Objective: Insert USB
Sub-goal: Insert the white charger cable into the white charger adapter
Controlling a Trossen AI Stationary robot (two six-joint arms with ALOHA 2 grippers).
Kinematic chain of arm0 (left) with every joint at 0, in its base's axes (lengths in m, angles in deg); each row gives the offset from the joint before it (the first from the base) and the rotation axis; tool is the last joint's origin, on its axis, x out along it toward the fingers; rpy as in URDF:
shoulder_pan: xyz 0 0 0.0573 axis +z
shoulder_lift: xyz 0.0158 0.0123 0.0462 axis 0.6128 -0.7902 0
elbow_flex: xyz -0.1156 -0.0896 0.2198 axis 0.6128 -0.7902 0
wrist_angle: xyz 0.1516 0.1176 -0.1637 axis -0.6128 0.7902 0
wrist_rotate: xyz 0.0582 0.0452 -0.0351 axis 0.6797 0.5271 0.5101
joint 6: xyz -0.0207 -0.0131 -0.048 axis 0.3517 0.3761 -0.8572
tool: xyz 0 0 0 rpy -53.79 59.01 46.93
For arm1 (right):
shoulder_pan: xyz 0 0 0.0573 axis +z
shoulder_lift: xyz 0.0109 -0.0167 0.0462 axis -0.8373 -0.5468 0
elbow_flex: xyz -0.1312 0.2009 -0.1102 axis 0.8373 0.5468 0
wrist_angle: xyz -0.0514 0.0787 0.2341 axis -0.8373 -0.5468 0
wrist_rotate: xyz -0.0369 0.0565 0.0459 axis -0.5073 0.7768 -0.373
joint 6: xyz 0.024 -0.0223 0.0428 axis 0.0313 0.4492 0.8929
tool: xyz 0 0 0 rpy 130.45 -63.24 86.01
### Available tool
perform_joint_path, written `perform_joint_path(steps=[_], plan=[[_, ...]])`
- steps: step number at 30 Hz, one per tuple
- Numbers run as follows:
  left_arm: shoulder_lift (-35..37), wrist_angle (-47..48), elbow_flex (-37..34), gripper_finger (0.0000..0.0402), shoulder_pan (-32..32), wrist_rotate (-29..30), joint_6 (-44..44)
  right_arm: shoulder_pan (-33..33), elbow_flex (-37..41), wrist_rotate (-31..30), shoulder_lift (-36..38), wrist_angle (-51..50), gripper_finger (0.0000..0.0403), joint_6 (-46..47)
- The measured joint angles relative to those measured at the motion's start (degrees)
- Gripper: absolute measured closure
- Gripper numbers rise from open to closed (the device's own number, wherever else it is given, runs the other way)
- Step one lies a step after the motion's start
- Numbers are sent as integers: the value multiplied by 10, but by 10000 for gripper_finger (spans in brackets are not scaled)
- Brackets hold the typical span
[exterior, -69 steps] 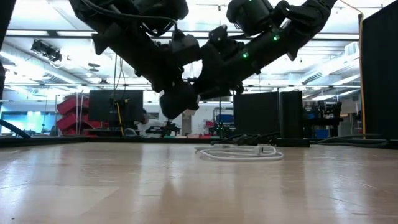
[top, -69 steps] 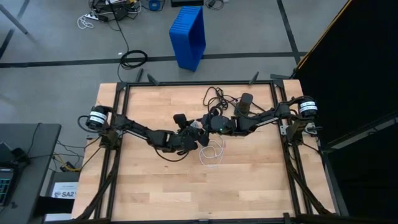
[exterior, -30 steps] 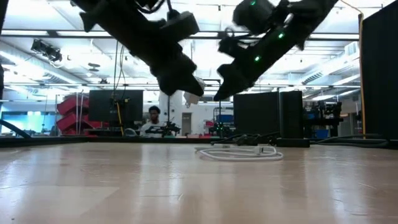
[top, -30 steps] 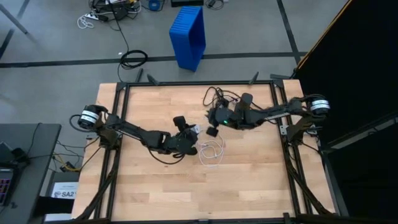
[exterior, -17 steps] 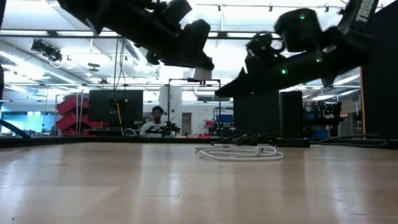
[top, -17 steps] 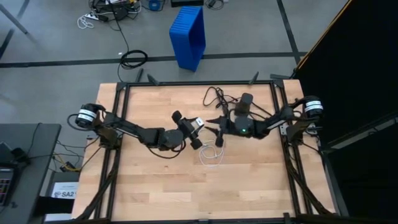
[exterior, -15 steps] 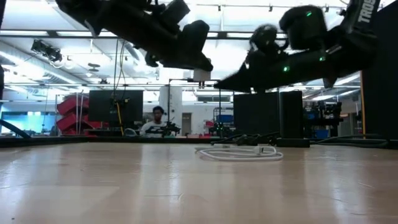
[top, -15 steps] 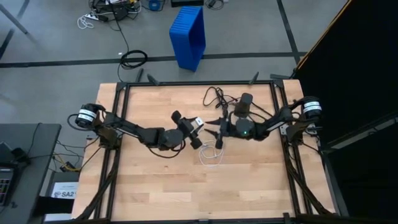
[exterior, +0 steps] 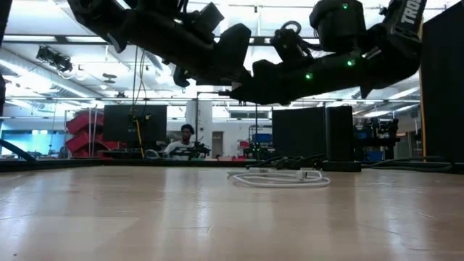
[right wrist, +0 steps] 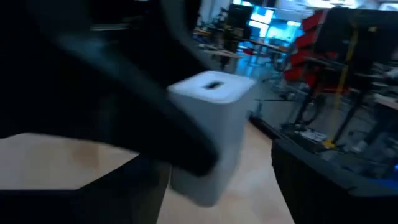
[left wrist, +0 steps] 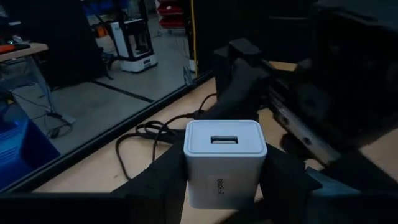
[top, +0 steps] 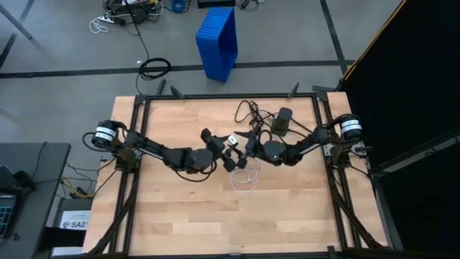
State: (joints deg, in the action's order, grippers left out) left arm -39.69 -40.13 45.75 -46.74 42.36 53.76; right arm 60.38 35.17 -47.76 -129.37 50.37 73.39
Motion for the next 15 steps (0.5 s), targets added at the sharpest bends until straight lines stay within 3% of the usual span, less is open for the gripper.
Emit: perform_joint_path(steps=[5, 15], plan=[[0, -3, 0, 254, 1, 0, 3, -6, -1, -7, 0, -26, 203, 19], [1, -3, 0, 254, 2, -1, 3, -6, 1, -13, 0, -36, 391, 13]])
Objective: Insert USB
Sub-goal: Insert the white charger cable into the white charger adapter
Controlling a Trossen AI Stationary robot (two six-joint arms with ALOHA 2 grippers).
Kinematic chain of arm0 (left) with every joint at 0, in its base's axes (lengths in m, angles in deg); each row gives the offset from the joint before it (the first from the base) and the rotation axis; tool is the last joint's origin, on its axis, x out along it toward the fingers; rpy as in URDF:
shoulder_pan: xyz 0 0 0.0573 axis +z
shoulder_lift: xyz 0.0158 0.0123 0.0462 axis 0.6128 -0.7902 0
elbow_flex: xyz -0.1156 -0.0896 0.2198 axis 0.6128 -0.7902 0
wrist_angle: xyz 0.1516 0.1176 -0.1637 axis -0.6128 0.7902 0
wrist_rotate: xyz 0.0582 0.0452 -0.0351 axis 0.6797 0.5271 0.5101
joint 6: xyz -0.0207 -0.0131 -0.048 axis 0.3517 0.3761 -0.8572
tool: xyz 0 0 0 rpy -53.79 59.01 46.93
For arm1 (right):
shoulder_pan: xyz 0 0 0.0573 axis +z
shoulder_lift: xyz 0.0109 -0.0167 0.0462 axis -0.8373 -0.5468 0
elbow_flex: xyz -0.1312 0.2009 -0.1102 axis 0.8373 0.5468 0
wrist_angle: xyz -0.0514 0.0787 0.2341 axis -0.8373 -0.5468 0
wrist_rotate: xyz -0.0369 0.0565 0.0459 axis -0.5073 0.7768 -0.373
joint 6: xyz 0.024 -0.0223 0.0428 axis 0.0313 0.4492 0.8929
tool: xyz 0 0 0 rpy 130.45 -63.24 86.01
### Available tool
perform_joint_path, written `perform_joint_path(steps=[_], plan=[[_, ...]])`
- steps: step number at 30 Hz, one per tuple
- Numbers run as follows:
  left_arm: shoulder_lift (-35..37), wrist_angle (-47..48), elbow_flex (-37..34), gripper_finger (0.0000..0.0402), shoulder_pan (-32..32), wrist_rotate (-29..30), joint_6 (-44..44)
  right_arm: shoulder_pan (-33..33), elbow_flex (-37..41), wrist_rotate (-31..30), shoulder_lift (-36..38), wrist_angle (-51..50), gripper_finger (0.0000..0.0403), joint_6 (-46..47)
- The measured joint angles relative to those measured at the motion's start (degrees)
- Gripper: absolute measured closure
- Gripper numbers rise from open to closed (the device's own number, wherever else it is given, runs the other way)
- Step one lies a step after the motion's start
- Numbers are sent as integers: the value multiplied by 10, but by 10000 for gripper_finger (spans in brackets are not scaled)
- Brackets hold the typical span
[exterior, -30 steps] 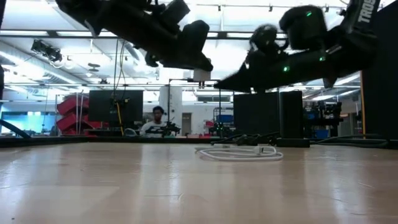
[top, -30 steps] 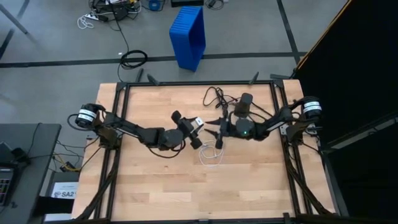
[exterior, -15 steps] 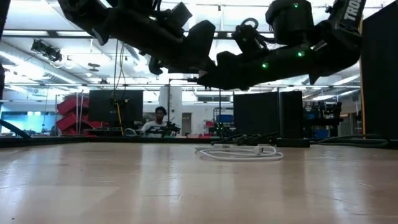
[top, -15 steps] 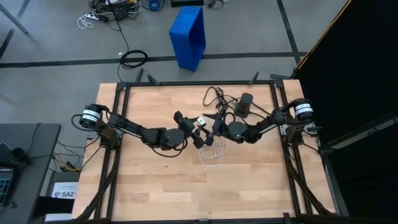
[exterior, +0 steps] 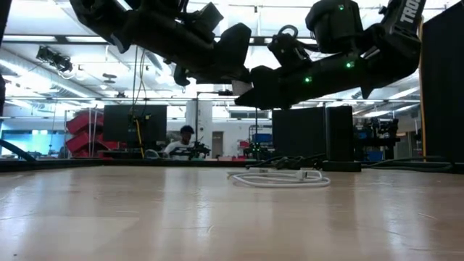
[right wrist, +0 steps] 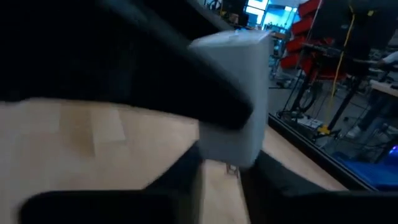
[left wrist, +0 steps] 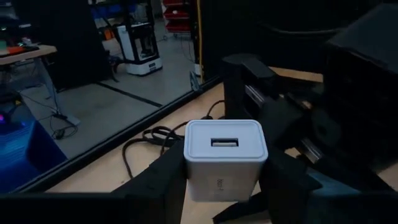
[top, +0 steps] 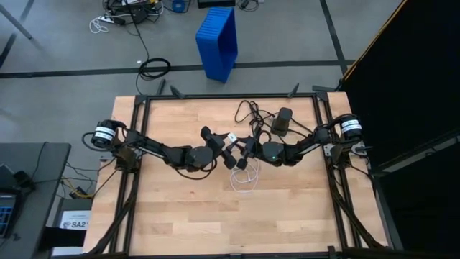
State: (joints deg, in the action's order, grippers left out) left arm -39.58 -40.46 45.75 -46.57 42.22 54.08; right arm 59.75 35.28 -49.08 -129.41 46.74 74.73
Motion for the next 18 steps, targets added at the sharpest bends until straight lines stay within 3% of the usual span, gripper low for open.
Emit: perform_joint_path(steps=[2, 6, 18], plan=[[0, 1, 0, 254, 0, -4, 1, 1, 0, 0, 0, 0, 396, -3], [0, 4, 0, 254, 0, -3, 1, 0, 0, 7, 0, 0, 365, -4], [-1, 1, 0, 254, -2, -15, -2, 4, -2, 17, 0, 18, 214, 2]])
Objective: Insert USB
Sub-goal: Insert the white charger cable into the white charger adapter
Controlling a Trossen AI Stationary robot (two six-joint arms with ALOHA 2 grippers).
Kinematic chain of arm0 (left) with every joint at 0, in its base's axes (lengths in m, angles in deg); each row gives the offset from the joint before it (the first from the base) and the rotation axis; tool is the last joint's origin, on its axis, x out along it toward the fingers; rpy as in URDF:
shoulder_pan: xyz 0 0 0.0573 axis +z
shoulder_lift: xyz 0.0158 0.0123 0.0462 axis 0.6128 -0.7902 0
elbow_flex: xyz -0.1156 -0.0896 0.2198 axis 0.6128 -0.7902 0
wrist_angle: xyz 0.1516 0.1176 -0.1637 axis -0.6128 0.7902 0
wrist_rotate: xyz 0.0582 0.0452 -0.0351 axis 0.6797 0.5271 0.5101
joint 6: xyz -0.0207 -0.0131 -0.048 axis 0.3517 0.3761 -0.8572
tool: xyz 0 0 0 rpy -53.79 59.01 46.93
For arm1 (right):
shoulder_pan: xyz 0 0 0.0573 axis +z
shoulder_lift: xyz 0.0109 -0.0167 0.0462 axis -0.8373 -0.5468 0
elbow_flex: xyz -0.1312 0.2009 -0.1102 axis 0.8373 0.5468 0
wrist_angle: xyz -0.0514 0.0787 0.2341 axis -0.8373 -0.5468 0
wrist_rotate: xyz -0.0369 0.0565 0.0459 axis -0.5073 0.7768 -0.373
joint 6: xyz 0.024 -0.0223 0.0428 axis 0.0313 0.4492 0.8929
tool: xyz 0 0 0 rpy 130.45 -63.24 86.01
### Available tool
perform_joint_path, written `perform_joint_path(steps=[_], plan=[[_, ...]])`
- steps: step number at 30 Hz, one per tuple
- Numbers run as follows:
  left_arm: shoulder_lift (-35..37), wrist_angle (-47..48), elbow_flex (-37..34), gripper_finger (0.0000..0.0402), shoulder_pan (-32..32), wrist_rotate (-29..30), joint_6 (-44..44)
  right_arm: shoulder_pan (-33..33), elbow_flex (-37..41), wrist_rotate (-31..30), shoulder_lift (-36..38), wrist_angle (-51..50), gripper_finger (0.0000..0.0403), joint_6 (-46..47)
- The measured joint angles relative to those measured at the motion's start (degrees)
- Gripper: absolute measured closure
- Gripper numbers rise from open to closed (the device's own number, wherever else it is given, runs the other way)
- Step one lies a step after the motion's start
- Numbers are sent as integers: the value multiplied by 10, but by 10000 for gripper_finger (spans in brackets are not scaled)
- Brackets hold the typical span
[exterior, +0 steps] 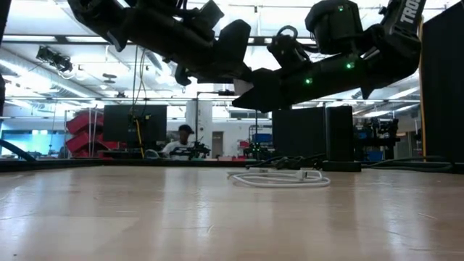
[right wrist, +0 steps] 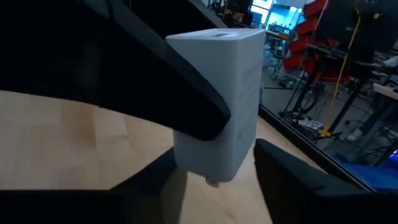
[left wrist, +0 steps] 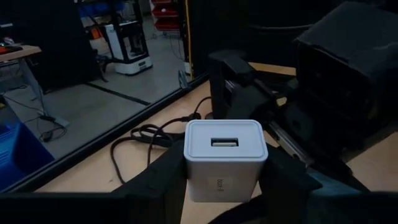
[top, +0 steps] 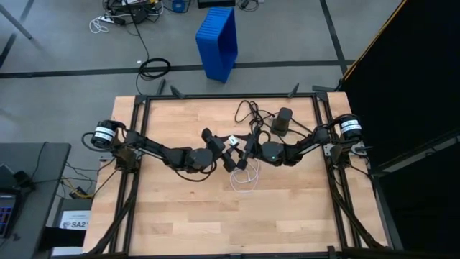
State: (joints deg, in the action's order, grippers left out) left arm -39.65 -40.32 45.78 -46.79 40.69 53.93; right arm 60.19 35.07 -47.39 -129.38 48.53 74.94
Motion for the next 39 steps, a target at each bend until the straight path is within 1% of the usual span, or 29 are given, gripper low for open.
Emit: perform_joint_path(steps=[4, 6, 8, 11, 13, 16, 18, 22, 25, 27, 32, 35, 39], plan=[[-1, 0, 0, 254, 0, 3, 0, 0, -1, 1, 1, 19, 189, 14], [-1, -1, 0, 254, 0, 4, -1, 0, -1, 1, 1, 22, 187, 15], [-1, -1, 0, 254, 0, 6, -1, 0, -3, -2, 1, 16, 193, 16], [-1, -2, 0, 254, 1, 6, -1, 1, -10, -24, 1, 0, 222, 15], [-1, -3, 0, 254, 3, -5, -1, 2, -11, -24, 1, -1, 254, 12], [-1, -8, 1, 254, 5, -1, -8, 2, -11, -31, 1, 4, 309, 6], [0, -1, 1, 254, 6, -1, -4, 1, -10, -33, 1, 6, 335, -7], [0, 10, 0, 252, 3, -8, 34, 4, -9, -32, 1, -1, 335, -21], [1, 13, -1, 235, -5, -8, 69, 4, -9, -21, 1, -11, 335, -23], [11, 33, -2, 218, -10, -13, 87, 4, -9, 1, 1, -22, 335, -15], [55, 116, -2, 183, -25, -15, 91, -3, -10, 67, 1, -33, 335, 2], [89, 129, -14, 174, -37, -7, 92, -16, -10, 138, 1, -44, 335, 25], [133, 126, -48, 172, -51, 0, 104, -40, -10, 241, 1, -65, 335, 51]])
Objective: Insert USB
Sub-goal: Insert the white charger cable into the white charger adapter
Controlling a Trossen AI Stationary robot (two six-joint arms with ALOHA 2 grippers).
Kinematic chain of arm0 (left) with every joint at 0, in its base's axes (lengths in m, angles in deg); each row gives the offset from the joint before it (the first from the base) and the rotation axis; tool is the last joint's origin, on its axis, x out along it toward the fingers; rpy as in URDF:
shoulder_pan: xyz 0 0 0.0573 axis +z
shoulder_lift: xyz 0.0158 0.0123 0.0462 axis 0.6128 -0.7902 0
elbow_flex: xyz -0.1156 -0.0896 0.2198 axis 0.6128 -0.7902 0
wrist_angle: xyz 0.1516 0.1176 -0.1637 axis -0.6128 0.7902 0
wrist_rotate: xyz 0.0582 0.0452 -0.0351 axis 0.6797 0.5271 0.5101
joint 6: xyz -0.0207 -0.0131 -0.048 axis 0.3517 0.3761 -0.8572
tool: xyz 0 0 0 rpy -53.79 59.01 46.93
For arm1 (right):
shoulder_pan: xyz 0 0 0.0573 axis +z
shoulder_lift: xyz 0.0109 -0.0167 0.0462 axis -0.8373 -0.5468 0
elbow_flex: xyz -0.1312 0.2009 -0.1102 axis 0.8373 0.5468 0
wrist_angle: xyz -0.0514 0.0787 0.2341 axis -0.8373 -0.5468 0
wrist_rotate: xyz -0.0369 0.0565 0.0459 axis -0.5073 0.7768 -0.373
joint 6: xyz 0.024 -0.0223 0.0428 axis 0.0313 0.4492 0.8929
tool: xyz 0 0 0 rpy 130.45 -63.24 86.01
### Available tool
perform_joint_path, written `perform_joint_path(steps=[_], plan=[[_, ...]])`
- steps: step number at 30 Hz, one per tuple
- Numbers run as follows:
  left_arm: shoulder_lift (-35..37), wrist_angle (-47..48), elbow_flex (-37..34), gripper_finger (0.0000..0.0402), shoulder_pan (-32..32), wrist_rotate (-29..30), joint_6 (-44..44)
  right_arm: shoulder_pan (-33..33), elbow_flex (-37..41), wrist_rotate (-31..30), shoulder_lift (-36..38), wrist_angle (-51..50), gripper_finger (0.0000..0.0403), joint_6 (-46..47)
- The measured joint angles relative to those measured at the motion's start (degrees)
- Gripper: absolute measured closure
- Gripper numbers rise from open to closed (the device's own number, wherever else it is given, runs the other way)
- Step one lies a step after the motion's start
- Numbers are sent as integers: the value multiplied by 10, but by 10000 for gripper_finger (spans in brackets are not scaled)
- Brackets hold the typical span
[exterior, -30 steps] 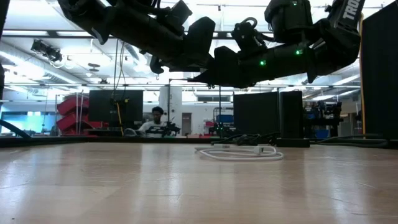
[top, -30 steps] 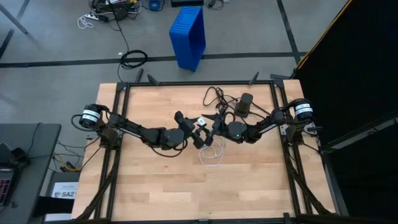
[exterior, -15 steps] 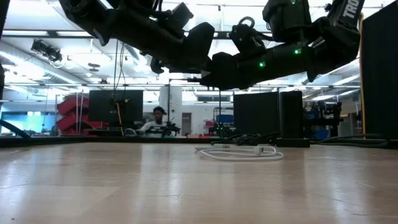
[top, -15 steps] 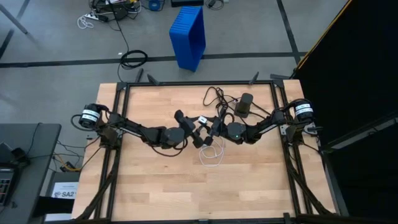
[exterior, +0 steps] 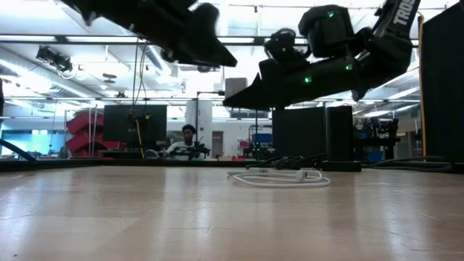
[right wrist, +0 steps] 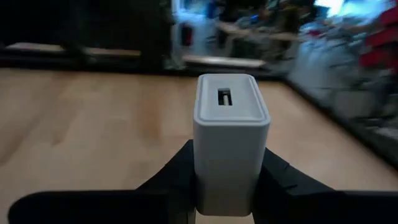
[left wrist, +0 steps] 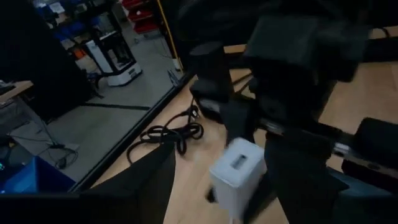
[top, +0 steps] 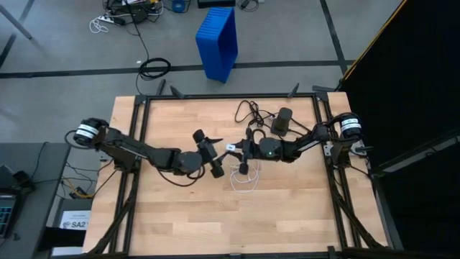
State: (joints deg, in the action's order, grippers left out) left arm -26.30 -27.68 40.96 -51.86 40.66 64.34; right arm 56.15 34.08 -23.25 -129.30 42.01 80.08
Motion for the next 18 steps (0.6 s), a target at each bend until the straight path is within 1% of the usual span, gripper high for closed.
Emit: perform_joint_path(steps=[1, 3, 4, 6, 8, 10, 15, 18], plan=[[11, -3, -12, 173, -2, -3, 1, -6, 0, 33, 0, -1, 335, 0], [28, -11, -37, 173, -2, -41, -3, -17, 0, 102, 0, -2, 335, 0], [32, -31, -51, 173, 2, -69, -8, -21, 0, 127, 0, -1, 335, 3], [32, -90, -81, 173, 14, -135, -14, -26, 0, 155, 0, 0, 335, 9], [24, -144, -99, 173, 31, -196, -19, -29, 0, 177, 0, 0, 335, 4], [14, -170, -104, 173, 46, -233, -32, -29, 0, 192, 0, -1, 335, -6], [-24, -172, -96, 170, 73, -303, -45, -28, 0, 197, 0, 1, 335, -8], [-43, -180, -84, 165, 81, -312, -48, -28, 0, 197, 0, -1, 335, -11]])
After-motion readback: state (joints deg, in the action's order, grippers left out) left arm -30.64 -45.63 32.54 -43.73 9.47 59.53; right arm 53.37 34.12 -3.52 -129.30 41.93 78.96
